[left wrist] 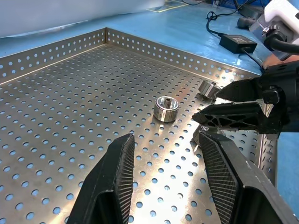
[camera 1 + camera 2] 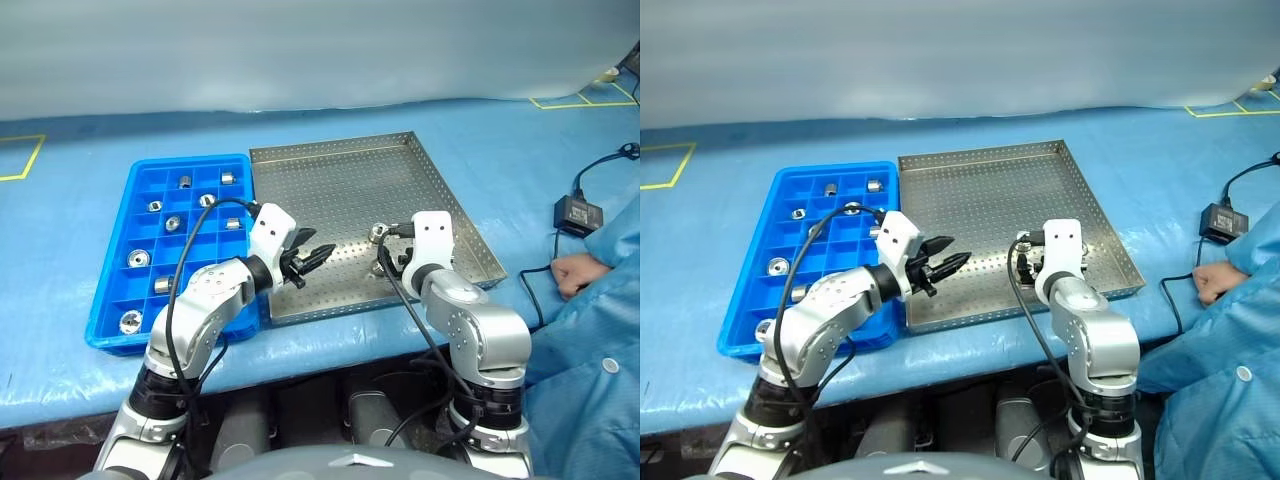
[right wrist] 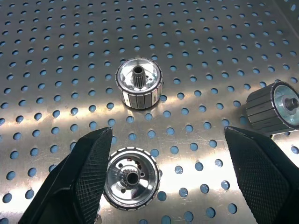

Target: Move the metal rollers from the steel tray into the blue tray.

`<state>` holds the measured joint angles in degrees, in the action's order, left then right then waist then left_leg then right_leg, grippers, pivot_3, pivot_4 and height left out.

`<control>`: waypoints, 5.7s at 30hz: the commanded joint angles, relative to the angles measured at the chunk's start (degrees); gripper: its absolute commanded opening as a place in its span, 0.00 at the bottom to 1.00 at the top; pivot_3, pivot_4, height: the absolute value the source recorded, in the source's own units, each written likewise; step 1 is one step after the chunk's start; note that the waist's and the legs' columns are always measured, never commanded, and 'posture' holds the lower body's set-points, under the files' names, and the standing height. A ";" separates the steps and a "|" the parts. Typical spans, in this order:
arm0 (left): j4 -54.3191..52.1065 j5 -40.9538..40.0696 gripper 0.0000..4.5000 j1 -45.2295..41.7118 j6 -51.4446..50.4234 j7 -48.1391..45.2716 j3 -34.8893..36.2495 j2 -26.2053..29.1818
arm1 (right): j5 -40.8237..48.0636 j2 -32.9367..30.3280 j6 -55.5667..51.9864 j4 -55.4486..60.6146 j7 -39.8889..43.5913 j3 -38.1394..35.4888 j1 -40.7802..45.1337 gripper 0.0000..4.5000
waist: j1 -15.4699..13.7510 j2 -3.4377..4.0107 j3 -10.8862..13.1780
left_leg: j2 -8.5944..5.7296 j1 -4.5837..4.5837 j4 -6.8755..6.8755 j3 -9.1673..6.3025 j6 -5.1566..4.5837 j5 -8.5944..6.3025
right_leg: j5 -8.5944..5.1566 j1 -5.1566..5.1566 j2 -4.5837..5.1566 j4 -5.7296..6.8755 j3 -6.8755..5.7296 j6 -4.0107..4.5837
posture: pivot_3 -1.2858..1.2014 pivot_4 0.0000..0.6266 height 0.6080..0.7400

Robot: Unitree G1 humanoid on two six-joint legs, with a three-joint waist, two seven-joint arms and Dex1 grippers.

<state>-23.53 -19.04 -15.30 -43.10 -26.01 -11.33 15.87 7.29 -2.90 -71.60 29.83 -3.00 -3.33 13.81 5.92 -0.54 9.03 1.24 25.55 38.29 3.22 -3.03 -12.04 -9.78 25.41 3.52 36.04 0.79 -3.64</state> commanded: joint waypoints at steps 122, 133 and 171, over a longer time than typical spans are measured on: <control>-4.34 0.15 0.53 1.70 -0.60 3.37 -0.83 0.45 | -3.97 5.27 16.44 -20.61 -0.26 -2.67 10.19 0.74 | -2.06 -0.04 -0.02 | 0.19 -0.03 -0.63 -0.59 0.70 0.35 | -0.15 -0.01 -0.37 -0.05 -0.69 0.55 | 0.49 0.24 1.00; -5.25 0.01 0.53 2.70 -1.40 4.55 1.08 1.15 | -3.44 4.48 17.38 -21.62 0.79 -1.97 10.39 0.37 | -2.38 -0.04 -0.02 | 0.21 -0.03 -0.62 -0.59 0.69 0.36 | -0.14 -0.02 -0.37 -0.06 -0.67 0.55 | 0.50 0.24 1.00; -19.20 3.90 0.53 15.28 -12.28 15.69 23.67 8.33 | 12.38 7.24 13.85 -19.81 29.03 31.88 16.01 0.37 | -8.62 -0.24 -0.10 | 0.37 -0.07 -0.67 -0.68 0.81 0.34 | -0.14 0.06 -0.32 -0.09 -0.88 0.64 | 0.60 0.24 1.00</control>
<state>-40.22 -14.78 0.41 -55.60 -10.09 12.44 23.97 18.64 3.23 -59.17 9.43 25.29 28.65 29.79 -2.70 -0.78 8.93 1.61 25.48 37.61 2.54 -2.22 -11.70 -9.92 25.46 3.20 35.95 -0.09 -2.99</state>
